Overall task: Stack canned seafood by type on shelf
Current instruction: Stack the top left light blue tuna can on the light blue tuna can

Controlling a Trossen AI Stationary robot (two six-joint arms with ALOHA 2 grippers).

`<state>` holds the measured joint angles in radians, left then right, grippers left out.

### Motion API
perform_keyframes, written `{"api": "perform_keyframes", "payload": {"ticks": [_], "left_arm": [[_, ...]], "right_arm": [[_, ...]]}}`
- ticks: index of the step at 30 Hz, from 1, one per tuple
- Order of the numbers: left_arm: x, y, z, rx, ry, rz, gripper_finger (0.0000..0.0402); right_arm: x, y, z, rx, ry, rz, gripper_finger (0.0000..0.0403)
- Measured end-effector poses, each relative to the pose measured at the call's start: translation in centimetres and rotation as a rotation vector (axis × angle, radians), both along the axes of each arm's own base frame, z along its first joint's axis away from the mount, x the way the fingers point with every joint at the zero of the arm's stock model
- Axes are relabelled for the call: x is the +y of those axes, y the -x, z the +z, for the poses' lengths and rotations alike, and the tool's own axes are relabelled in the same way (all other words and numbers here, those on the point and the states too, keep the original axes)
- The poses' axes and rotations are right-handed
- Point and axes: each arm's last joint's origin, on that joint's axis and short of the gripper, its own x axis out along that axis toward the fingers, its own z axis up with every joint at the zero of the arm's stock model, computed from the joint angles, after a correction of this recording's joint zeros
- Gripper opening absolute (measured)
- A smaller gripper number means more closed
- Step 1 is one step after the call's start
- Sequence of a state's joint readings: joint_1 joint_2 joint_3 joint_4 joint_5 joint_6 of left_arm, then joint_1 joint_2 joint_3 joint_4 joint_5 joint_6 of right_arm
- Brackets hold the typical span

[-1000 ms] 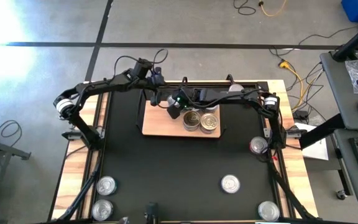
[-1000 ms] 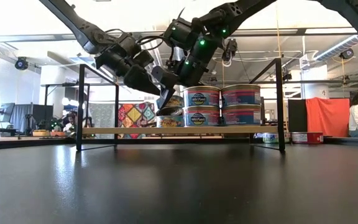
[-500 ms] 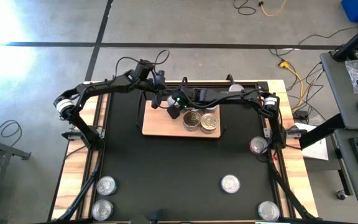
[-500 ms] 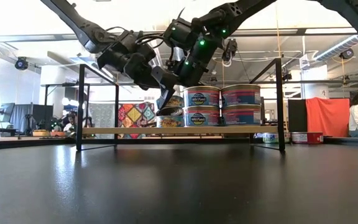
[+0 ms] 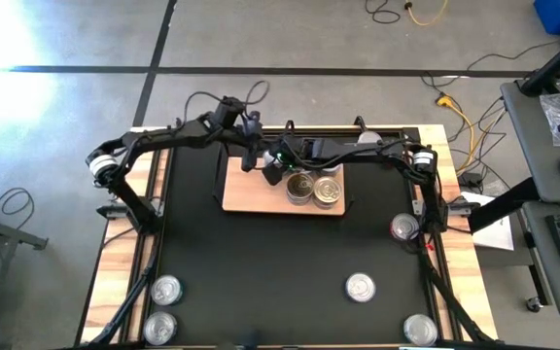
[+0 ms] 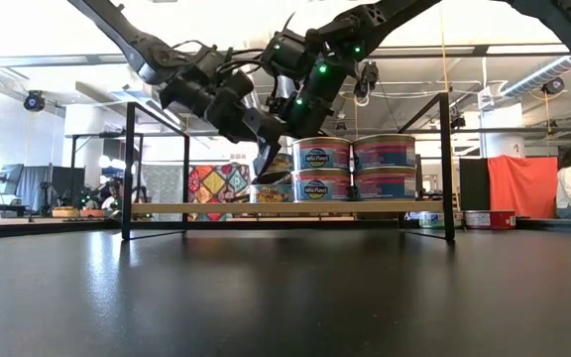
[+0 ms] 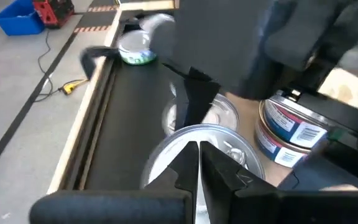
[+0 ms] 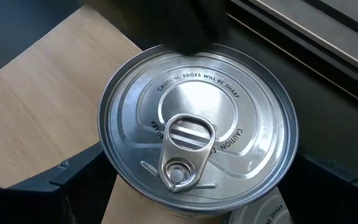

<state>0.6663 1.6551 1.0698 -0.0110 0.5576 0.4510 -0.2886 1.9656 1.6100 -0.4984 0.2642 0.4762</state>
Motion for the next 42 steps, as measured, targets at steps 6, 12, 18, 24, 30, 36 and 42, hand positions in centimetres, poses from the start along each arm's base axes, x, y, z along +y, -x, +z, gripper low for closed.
{"api": "perform_keyframes", "payload": {"ticks": [6,12,18,24,30,36,42], "left_arm": [[-0.3,-0.8,-1.9,0.052,0.079,0.001,0.0],[-0.2,-0.7,-1.9,0.054,0.057,-0.017,0.0],[-0.4,-0.4,-2.3,0.099,-0.028,-0.085,0.0],[-0.2,-0.5,-2.6,0.109,-0.072,-0.077,0.0],[0.0,-0.7,-3.0,0.128,-0.079,-0.06,0.0],[0.1,-0.8,-3.5,0.136,-0.068,-0.062,0.0],[0.3,-0.9,-3.8,0.153,-0.081,-0.04,0.0]], "right_arm": [[0.1,0.3,-0.6,0.06,-0.015,0.018,0.0374],[0.1,0.2,-0.6,0.062,-0.01,0.049,0.038],[0.1,0.1,-0.8,0.083,0.011,0.102,0.0381],[0.0,-0.1,-0.9,0.054,0.025,0.105,0.0381],[-0.1,-0.5,-1.0,0.027,0.03,0.109,0.0382],[0.0,-0.5,-1.2,0.035,0.028,0.108,0.0382],[0.0,-0.4,-1.0,0.028,0.009,0.108,0.0382]]}}
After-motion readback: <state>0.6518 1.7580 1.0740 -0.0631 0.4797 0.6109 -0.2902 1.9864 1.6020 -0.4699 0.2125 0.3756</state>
